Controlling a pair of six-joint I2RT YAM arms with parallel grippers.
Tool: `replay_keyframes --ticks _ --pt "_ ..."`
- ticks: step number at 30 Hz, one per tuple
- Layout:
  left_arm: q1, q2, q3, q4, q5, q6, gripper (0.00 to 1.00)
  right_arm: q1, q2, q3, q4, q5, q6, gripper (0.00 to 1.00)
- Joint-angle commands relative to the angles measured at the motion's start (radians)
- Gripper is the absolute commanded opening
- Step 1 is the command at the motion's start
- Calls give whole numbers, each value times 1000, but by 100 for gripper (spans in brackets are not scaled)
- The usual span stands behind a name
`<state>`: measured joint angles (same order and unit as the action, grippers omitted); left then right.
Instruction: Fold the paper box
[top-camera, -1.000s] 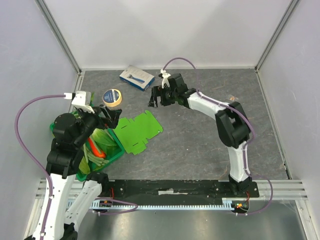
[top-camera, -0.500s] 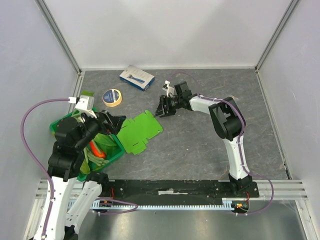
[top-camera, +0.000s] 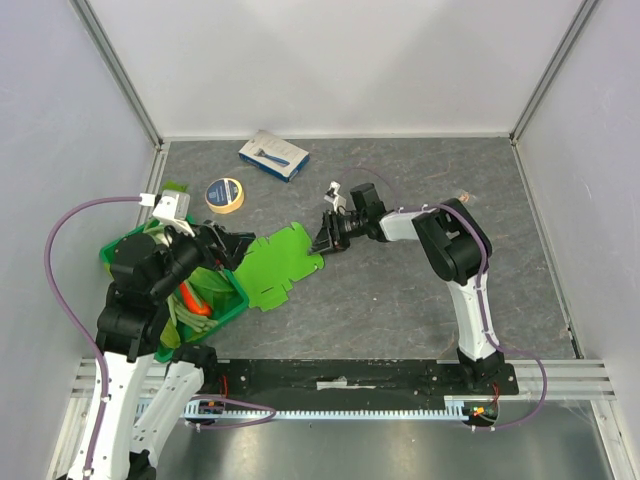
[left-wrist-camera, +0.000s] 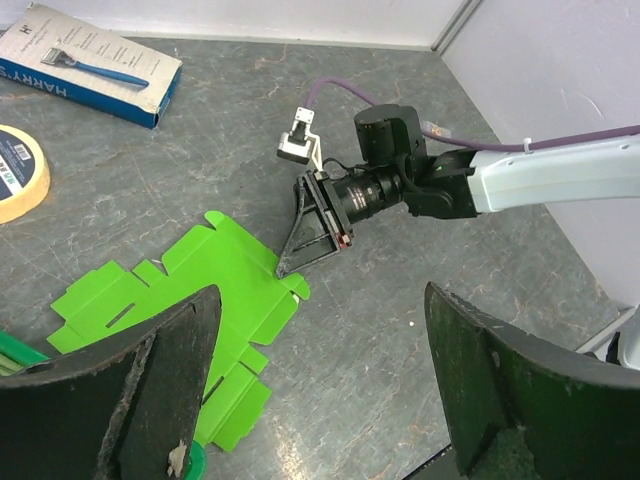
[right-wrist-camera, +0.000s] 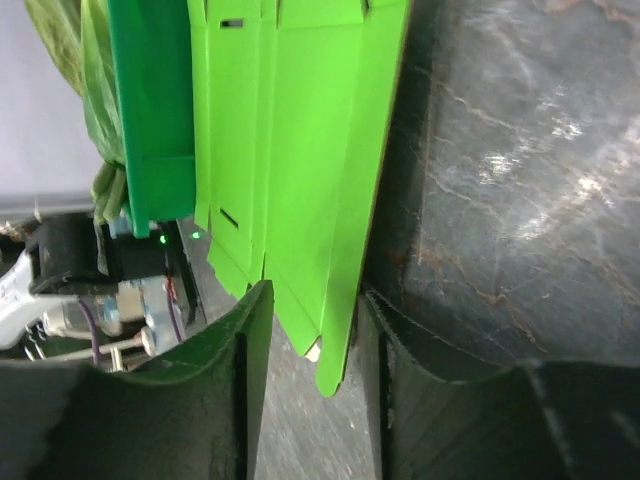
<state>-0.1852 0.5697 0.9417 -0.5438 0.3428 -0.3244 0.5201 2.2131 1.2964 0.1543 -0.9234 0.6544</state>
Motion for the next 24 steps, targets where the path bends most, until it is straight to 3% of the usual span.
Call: replay_keyframes --ticks 1,2,5,6,12,16,21,24 --pt "3 -2 -4 33 30 -31 88 11 33 -71 152 11 153 41" --pt "3 -2 -3 33 32 -33 88 12 33 -80 224 6 184 38" --pt "3 5 -9 36 35 -41 88 14 19 -103 292 23 246 16" --pt "3 10 -14 35 36 -44 88 12 11 -115 318 40 264 0" --pt "3 58 -43 59 111 -93 87 -112 -246 -414 608 178 419 0" --pt "1 67 -119 151 165 -172 87 -276 -370 -705 1025 179 669 0" --pt "-42 148 -285 364 211 -413 87 -350 -513 -900 1085 210 729 0" --pt "-126 234 -369 516 144 -544 87 -380 -601 -971 1088 227 735 0"
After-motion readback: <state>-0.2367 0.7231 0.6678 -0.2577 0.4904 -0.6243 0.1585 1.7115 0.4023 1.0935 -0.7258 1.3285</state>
